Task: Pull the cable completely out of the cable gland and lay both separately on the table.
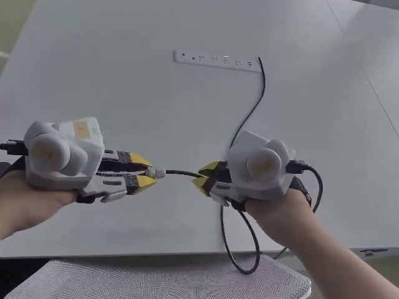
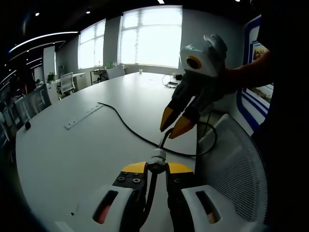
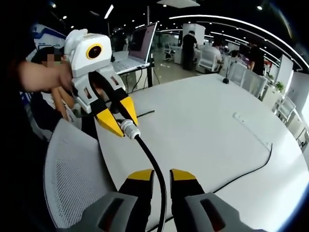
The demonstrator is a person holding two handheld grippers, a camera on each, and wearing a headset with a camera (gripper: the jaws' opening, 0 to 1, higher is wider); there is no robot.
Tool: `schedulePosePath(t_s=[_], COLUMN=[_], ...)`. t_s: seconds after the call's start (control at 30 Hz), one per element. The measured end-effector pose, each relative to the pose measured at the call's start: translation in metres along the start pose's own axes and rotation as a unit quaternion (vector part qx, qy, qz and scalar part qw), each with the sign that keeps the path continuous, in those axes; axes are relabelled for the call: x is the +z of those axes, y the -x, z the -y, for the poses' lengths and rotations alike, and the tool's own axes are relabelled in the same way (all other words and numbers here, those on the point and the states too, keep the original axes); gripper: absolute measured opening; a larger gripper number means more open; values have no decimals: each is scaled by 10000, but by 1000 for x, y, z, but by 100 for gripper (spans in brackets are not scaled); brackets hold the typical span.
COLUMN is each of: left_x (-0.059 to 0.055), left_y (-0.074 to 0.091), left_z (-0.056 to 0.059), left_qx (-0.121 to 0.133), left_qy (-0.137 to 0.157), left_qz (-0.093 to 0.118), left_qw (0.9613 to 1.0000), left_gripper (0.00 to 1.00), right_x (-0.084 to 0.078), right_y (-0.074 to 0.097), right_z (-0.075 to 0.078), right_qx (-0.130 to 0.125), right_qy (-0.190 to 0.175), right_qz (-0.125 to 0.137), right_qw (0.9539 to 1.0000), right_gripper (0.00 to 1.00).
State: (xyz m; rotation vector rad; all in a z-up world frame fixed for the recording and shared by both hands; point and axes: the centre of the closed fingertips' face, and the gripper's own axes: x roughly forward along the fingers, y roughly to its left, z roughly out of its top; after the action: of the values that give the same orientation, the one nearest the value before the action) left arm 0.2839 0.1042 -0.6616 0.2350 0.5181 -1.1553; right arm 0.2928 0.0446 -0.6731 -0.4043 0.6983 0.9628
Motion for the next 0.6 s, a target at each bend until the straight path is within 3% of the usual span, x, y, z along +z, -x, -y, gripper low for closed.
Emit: schedulePosePath(t_s=[0.07,0.27,0.6], left_x=[1,2,5], left_y=[1,3,3], left_z=[1,4,14], left_qx=[-2,-9,-96], left_qy=[-14,-78,-200], left_qz=[21,17,23], left_qw=[10000,10000,9998], left_gripper=[15,15,15], right_x=[6,24,29], right_y=[2,-5,-19], right_z=[-7,-27,-36], right_qx=[37,126,121], right_qy=[99,874,1529], right_qz=[15,-61,-262], right_qw=[9999,9961,9878], right_gripper=[10,12,10])
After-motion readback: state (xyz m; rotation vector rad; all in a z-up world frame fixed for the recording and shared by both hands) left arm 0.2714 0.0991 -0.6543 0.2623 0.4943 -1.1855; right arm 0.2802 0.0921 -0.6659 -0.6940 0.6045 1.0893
